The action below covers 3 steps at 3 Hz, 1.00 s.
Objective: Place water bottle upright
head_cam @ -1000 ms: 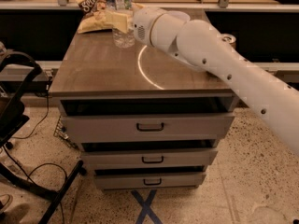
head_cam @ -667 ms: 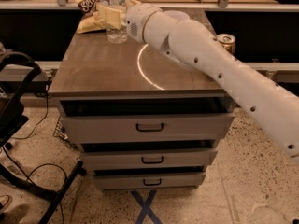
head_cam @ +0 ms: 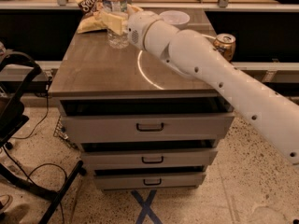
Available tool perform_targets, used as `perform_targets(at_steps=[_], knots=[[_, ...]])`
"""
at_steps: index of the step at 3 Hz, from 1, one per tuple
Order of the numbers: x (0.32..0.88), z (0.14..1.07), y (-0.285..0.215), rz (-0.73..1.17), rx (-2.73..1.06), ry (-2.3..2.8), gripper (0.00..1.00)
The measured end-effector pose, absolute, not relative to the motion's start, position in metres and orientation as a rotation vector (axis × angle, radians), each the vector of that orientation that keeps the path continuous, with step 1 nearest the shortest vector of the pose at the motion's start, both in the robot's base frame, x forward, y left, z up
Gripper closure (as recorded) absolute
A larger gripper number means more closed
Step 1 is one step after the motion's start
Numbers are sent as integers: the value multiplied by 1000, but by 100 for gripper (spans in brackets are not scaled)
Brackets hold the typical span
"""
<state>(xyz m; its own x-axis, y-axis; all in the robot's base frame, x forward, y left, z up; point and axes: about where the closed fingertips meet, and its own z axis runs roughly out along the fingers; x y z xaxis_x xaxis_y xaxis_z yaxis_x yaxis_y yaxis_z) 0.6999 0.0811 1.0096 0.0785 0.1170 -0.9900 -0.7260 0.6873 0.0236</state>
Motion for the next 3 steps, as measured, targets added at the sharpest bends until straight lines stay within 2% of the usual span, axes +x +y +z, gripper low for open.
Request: perform_targets(at_steps=[3], knots=[[683,933,89,575,-596,1379,100]])
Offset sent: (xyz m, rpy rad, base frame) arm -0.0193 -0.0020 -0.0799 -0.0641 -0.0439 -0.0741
